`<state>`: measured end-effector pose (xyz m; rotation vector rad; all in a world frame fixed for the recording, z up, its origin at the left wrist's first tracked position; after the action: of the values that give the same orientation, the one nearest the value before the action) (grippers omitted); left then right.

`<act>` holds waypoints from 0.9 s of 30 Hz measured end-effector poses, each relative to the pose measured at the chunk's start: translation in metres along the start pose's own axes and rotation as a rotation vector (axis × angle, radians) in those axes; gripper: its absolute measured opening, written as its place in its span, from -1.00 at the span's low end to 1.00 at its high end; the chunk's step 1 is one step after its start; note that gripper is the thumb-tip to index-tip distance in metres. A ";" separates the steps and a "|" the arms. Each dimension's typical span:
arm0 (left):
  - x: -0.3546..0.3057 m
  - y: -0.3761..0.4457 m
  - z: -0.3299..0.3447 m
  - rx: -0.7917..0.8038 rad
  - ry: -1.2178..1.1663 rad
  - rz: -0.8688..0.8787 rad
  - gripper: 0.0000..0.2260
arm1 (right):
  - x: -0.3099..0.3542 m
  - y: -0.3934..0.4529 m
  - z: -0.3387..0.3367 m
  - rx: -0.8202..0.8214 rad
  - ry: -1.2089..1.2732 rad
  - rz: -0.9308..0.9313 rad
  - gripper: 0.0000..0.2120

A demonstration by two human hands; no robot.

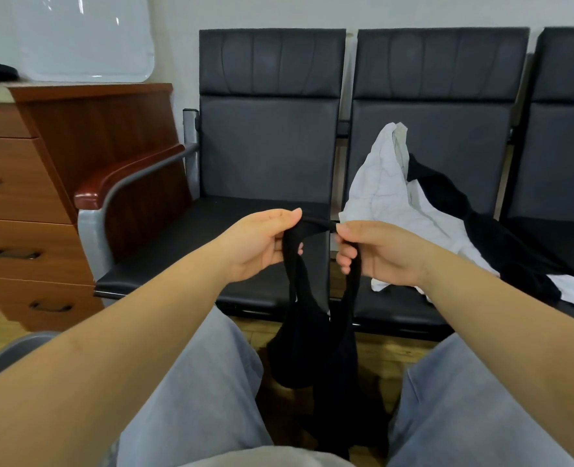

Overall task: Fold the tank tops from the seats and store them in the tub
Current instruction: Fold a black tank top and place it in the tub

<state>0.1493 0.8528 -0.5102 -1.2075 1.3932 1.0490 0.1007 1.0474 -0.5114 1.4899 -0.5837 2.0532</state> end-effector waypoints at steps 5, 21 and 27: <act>-0.010 0.000 0.011 0.027 0.095 0.028 -0.81 | 0.013 0.008 0.021 -0.113 0.104 -0.050 -0.78; 0.021 -0.005 0.033 -0.094 0.545 -0.043 -0.80 | 0.027 0.014 0.038 -0.352 0.130 -0.128 -0.77; 0.017 -0.001 0.023 -0.230 0.544 0.053 -0.81 | 0.031 0.004 0.033 -0.482 0.019 0.030 -0.73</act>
<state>0.1532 0.8728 -0.5305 -1.7221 1.7544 0.9751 0.1139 1.0293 -0.4718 1.1787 -1.0136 1.7760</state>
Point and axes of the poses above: each hand's wrist, its own y-axis towards the middle knuckle, its own z-axis out of the palm, x = y × z, the point moved 1 cm from there along y, towards the middle knuckle, and after that the axes turned 13 degrees about y, right-handed, at the moved point
